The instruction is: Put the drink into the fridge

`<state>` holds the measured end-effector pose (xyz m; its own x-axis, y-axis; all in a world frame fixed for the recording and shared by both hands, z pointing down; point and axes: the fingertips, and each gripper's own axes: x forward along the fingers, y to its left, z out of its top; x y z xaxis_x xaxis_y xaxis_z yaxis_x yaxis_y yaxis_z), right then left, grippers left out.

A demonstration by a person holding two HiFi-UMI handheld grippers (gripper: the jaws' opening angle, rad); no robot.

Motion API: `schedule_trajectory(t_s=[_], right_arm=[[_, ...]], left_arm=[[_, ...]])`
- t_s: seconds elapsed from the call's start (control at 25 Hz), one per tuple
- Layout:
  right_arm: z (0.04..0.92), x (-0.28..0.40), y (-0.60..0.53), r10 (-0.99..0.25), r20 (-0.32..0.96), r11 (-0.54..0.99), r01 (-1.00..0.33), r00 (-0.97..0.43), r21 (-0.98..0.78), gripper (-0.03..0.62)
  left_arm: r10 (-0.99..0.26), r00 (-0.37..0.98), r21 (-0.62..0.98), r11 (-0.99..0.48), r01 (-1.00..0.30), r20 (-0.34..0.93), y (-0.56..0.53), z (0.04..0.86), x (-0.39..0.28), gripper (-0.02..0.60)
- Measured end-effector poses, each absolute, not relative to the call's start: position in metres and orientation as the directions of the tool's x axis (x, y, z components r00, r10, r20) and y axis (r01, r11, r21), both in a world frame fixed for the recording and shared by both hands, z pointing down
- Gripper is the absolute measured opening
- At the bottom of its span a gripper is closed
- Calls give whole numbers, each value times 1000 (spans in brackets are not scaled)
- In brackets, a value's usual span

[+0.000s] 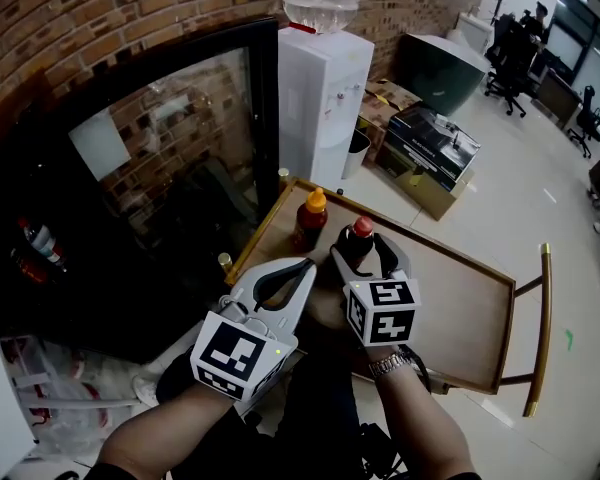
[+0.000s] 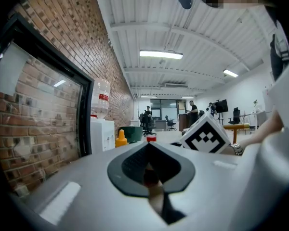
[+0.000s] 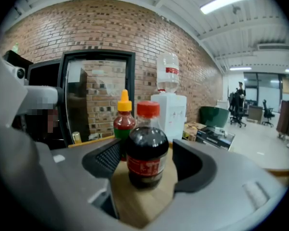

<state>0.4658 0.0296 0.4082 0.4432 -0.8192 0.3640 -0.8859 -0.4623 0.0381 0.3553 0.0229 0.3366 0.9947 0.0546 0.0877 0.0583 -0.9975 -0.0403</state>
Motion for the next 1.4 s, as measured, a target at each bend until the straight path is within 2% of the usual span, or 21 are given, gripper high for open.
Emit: schedule_trajectory(t_s=[0.52, 0.84, 1.12, 1.4], right_arm=[[421, 472, 22, -816, 382, -463, -886, 435, 20, 305], [391, 455, 25, -846, 320, -447, -895, 427, 11, 304], [347, 397, 16, -908, 240, -351, -936, 343, 9, 304], [315, 309, -19, -968, 180, -174, -985, 174, 20, 304]], left_arm=[[28, 994, -40, -999, 32, 107, 11, 345, 354, 5], [-10, 995, -50, -999, -5, 99, 7, 334, 334, 5], [-84, 995, -79, -994, -79, 62, -2, 315, 292, 5], [-214, 976, -114, -971, -209, 31, -29, 303, 224, 5]])
